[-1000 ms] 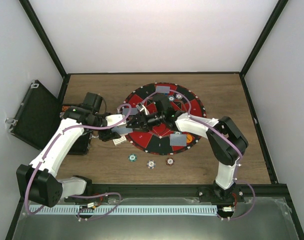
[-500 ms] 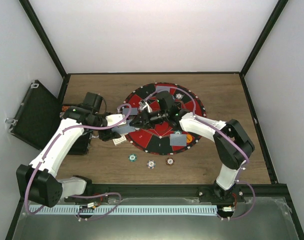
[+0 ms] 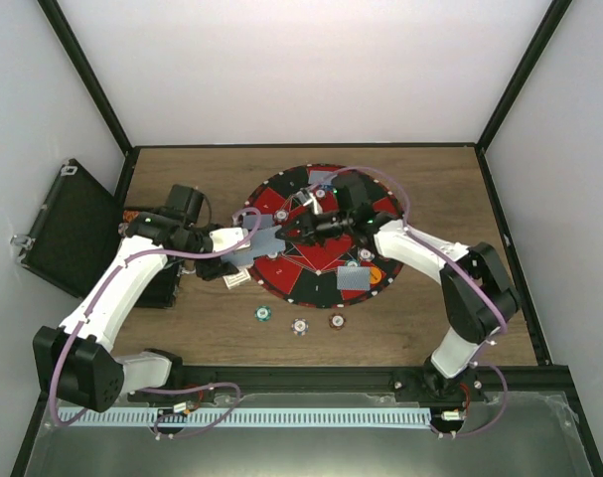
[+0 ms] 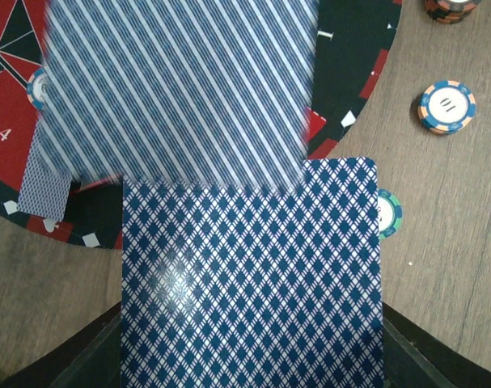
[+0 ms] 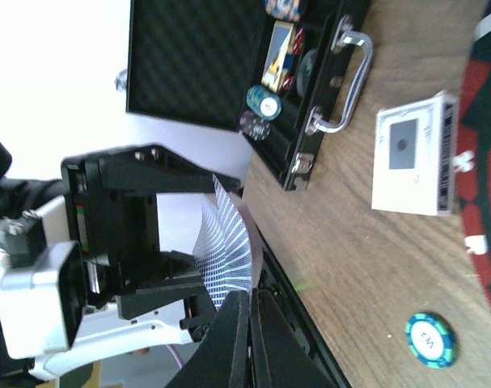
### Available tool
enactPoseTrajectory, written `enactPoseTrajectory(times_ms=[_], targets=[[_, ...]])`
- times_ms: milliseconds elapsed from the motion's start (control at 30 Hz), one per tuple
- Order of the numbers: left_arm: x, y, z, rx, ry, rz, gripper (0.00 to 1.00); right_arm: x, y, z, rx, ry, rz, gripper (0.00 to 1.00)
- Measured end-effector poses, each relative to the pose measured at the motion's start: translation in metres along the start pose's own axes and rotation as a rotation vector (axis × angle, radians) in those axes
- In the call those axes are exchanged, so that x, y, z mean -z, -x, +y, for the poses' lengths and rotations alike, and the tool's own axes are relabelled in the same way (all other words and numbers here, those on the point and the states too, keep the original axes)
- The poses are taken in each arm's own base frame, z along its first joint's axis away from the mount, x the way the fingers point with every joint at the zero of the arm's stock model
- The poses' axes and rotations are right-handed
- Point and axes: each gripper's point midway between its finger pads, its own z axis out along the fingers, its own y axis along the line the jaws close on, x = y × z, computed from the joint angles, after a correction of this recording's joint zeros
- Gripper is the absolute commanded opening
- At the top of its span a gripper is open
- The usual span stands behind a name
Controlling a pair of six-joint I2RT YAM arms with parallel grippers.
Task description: Distribute texas hold em gaming equipment
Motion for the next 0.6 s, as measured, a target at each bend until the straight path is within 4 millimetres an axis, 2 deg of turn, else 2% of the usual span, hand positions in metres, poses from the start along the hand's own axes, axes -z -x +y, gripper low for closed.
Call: enactPoseTrajectory(times_ms=[200,300,367,600], targets=[[-0.001,-0.005,0.001,0.002,0.006,0.018,0.04,0.044,0.035,-0.022,-0.027,-0.031,-0.109,0.01],[-0.001,-0.005,0.001,0.003,0.006,0.017,0.04,0.055,0.056,-0.038,-0.046,-0.05,-0.144,0.01],[-0.001,-0.004,0.0,0.003,0.003,0.014,0.04,0.047,0.071,-0.049,-0.052,-0.059,-0.139,0.01],[-0.001,-0.003,-0.002,0.006,-0.007,0.004,0.04,-0.005,0.12,-0.103,-0.091,-0.12,-0.097,0.01]])
